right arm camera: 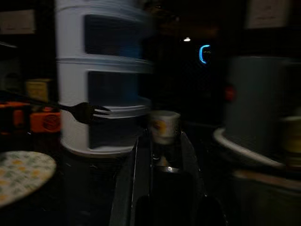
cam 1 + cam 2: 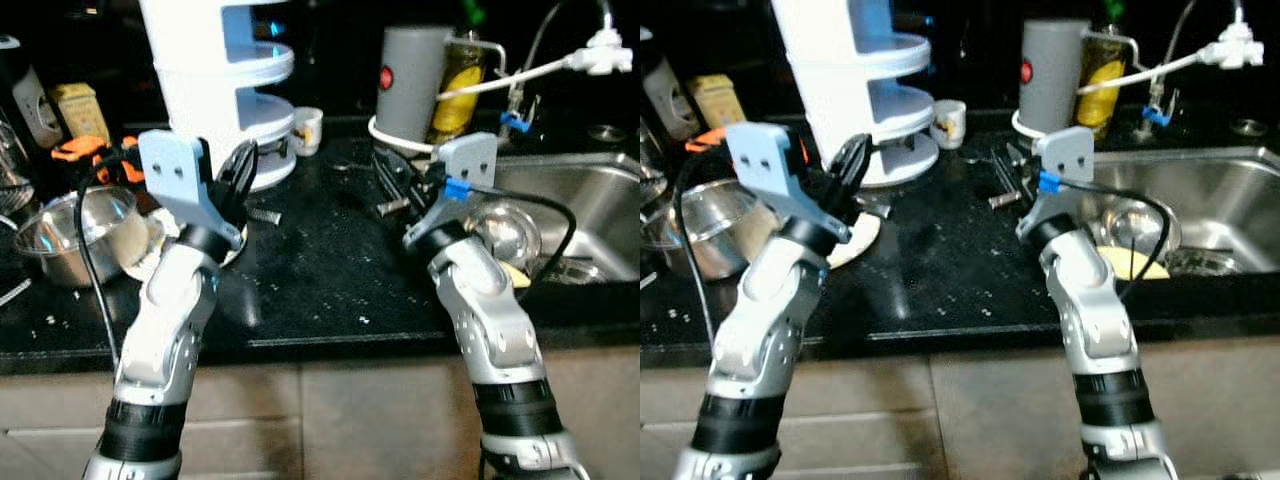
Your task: Kitchen organization
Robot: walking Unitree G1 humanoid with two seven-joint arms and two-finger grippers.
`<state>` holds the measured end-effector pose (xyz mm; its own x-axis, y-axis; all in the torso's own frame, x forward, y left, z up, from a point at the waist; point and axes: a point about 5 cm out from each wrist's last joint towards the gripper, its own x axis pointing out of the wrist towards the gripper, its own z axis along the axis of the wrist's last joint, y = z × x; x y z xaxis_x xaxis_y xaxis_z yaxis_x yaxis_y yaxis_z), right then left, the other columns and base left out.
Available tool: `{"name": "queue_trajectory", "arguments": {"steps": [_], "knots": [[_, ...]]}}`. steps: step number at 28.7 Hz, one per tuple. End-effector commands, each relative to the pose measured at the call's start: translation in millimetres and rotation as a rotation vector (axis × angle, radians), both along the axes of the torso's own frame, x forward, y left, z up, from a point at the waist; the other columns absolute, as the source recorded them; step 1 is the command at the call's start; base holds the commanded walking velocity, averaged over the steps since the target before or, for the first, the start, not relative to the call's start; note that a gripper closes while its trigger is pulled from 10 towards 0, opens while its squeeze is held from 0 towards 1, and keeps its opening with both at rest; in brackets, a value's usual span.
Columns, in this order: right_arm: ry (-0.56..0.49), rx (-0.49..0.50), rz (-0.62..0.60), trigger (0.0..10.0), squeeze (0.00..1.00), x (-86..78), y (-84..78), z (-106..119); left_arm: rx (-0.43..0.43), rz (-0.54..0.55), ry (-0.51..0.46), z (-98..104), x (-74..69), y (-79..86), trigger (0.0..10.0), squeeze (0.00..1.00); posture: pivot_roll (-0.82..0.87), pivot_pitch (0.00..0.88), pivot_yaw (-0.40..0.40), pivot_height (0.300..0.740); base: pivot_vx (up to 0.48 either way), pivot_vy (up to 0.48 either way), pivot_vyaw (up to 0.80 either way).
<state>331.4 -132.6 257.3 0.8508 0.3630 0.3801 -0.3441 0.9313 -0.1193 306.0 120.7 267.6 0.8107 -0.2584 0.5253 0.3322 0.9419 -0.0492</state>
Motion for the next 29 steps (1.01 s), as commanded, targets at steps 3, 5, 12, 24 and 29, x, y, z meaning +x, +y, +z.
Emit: {"name": "queue_trajectory", "arguments": {"steps": [3, 5, 12, 24, 29], "knots": [[-0.015, -0.022, -0.005, 10.0, 0.0, -0.1, 1.8, 2.3, 0.011, 0.01, -0.006, 1.7, -0.1, 2.1, 10.0, 0.0, -0.03, 0.0, 0.004, 0.74, 0.0, -0.431, 0.0], [-0.015, -0.025, -0.005, 10.0, 0.0, -0.1, 2.0, 2.0, 0.01, 0.01, -0.006, 1.5, -0.1, 2.1, 10.0, 0.0, -0.03, 0.0, 0.004, 0.74, 0.0, -0.431, 0.0], [-0.013, -0.038, -0.008, 10.0, 0.0, 0.1, 2.2, 0.8, -0.01, 0.004, 0.004, 0.1, 0.3, 1.3, 10.0, 0.0, -0.03, 0.0, 0.003, 0.74, 0.0, -0.306, 0.0], [-0.008, -0.073, -0.031, 10.0, 0.0, 2.5, 2.1, -1.5, -0.021, -0.004, 0.018, -2.1, 2.2, 1.9, 10.0, 0.0, -0.02, 0.0, 0.003, 0.74, 0.0, 0.0, 0.0], [-0.008, -0.08, -0.036, 10.0, 0.0, 3.2, 1.8, -1.8, -0.017, -0.019, 0.024, -3.1, 2.1, 0.8, 10.0, 0.0, -0.02, 0.0, 0.001, 0.74, 0.0, 0.0, 0.0]]}}
